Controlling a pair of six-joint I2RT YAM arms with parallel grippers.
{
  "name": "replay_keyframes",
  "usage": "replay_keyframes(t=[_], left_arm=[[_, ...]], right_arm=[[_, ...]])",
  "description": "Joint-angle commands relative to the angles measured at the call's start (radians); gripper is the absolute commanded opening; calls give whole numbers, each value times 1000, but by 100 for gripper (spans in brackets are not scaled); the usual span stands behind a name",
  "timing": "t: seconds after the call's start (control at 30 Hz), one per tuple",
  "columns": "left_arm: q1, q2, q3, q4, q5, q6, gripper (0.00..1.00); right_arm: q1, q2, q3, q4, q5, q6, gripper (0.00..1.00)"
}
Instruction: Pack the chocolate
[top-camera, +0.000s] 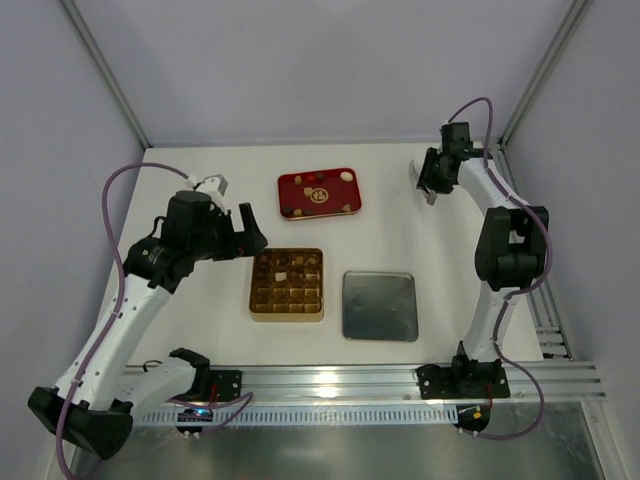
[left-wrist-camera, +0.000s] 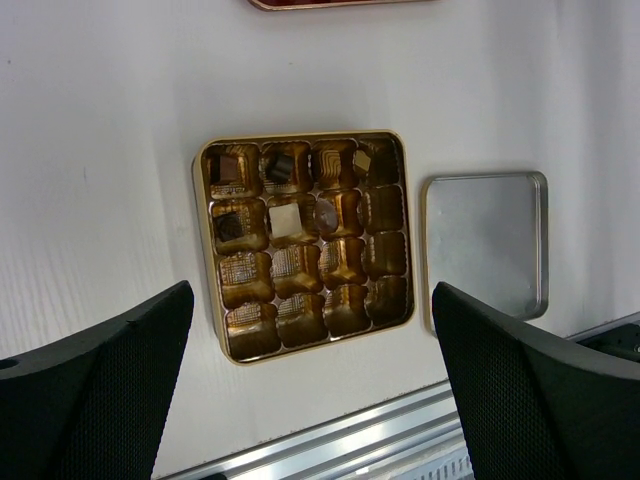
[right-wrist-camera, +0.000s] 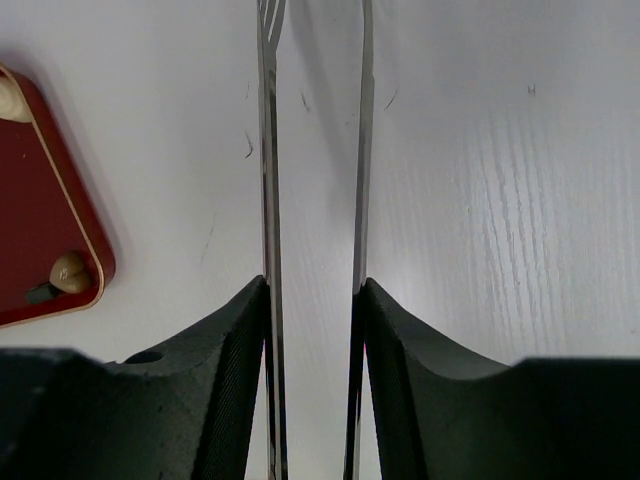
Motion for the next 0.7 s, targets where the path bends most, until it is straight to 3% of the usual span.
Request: replay_keyframes(t=[0.0,0.4,0.67], left_arm=[[-1,-24,-7,46,32,3,100],[-1,-18,-13,44,39,1,100],[-1,-24,-16,35,44,-8,100]], right_arm=[[-15,46,89,6,34,-40,45],[-23,230,229,-127,32,-52,47],[-21,243,221,-167,77,-74,48]])
